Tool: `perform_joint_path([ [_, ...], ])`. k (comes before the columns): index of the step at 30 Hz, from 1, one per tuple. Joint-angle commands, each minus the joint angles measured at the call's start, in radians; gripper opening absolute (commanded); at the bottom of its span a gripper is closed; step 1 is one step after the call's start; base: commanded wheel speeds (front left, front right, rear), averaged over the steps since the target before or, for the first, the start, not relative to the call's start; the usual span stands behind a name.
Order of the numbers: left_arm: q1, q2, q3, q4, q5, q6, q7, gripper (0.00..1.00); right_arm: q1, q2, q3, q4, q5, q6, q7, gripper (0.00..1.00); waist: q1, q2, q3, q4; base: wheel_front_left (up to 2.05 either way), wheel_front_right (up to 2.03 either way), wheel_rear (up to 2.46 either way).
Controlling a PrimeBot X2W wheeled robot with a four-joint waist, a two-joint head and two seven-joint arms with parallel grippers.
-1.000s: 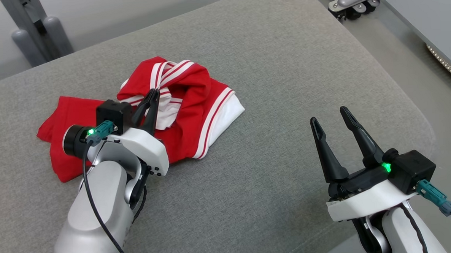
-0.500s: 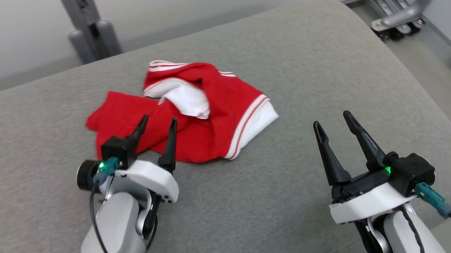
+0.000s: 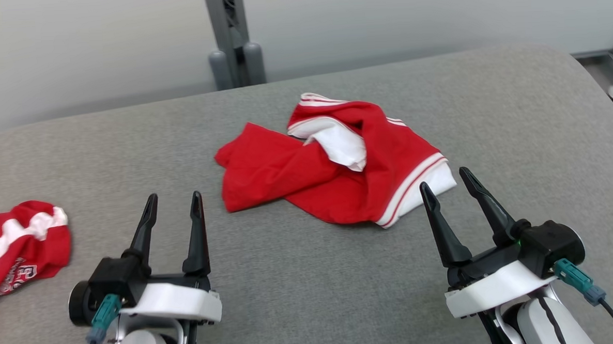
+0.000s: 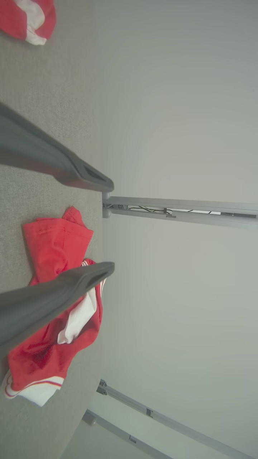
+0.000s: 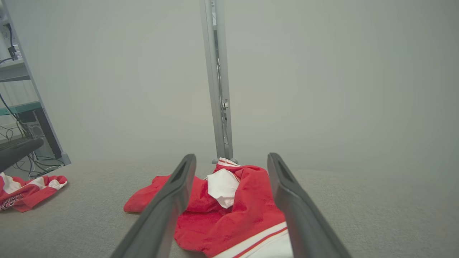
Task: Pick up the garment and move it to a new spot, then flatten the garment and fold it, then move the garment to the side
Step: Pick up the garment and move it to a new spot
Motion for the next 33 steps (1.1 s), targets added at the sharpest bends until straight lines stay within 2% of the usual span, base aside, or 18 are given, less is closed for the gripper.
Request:
perform_joint_path([
  [1, 0.014, 0.003, 0.007, -0.015, 0.007, 0.009, -0.004, 1.0, 0.015, -0.006, -0.006, 0.002, -0.002, 0.0, -0.001, 1.0, 0.0, 0.0, -0.027, 0.03, 0.0, 0.0, 0.0],
  [7, 0.084, 0.003, 0.016, -0.089, 0.025, 0.023, -0.004, 1.0, 0.055, -0.006, -0.035, -0.004, -0.013, 0.0, -0.001, 1.0, 0.0, 0.0, -0.067, 0.091, 0.0, 0.0, 0.0],
  [12, 0.158, 0.003, 0.015, -0.141, 0.005, 0.009, -0.004, 1.0, 0.107, -0.006, -0.072, -0.005, -0.028, 0.0, -0.001, 1.0, 0.0, 0.0, -0.099, 0.118, 0.0, 0.0, 0.0],
  [22, 0.245, 0.003, 0.006, -0.174, 0.011, 0.043, -0.004, 1.0, 0.159, -0.006, -0.098, -0.002, -0.034, 0.0, -0.001, 1.0, 0.0, 0.0, -0.131, 0.118, 0.0, 0.0, 0.0],
  [33, 0.25, 0.003, -0.01, -0.159, 0.009, 0.043, -0.004, 1.0, 0.156, -0.006, -0.092, 0.005, -0.041, 0.0, -0.001, 1.0, 0.0, 0.0, -0.133, 0.1, 0.0, 0.0, 0.0],
])
